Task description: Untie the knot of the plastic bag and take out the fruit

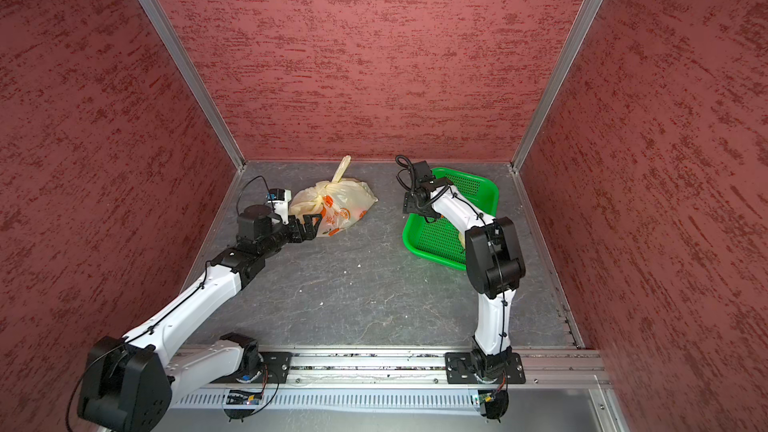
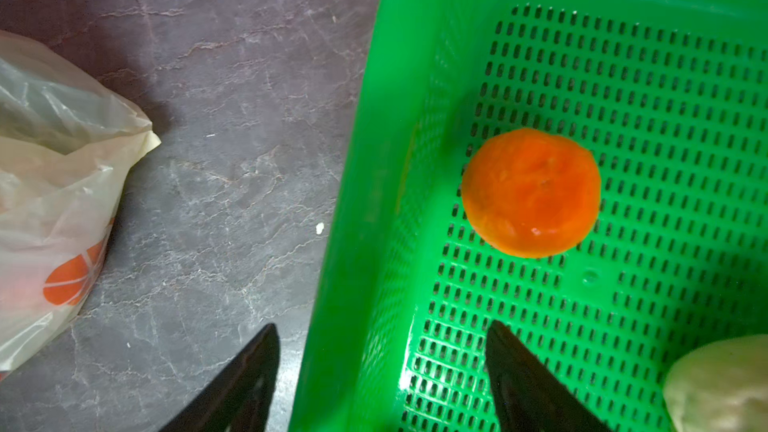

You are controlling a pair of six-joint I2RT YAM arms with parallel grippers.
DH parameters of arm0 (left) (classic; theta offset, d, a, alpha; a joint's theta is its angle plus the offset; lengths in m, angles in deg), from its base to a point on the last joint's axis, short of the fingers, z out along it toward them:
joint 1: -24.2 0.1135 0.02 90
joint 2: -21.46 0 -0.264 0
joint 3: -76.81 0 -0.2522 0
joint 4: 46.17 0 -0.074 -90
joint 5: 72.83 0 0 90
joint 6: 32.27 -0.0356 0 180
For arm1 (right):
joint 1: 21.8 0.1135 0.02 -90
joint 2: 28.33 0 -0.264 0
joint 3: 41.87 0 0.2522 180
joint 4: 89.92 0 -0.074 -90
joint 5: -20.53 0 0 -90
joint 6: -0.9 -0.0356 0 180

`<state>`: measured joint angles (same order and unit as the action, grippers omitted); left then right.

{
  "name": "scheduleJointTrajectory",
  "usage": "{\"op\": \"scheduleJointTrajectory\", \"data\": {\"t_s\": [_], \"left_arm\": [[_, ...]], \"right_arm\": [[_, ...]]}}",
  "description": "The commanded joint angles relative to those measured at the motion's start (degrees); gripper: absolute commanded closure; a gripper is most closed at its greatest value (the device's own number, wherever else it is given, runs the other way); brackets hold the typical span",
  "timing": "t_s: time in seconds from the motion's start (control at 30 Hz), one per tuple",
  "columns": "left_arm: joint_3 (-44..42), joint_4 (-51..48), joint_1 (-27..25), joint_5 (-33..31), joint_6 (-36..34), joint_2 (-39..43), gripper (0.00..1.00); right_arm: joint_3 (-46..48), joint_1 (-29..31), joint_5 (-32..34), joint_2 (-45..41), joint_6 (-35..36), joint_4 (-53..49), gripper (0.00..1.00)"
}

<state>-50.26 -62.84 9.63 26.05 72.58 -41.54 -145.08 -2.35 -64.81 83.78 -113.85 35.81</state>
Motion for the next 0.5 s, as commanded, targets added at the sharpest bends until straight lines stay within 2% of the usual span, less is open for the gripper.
{"op": "scheduleJointTrajectory", "data": {"t_s": [0.0,0.1,0.47], "left_arm": [[-0.9,-0.6,-0.4,-0.3,0.7,1.0,0.00],[-1.1,-0.8,-0.4,-0.5,0.8,1.0,0.00],[-1.3,0.2,-0.5,-0.2,1.4,0.3,0.00]], "right_arm": [[-1.6,-0.1,-0.1,1.0,0.2,2.0,0.33],[-1.2,-0.1,0.3,1.3,1.0,1.6,0.43],[3.0,-0.4,2.8,-1.7,5.5,-0.1,0.72]]}}
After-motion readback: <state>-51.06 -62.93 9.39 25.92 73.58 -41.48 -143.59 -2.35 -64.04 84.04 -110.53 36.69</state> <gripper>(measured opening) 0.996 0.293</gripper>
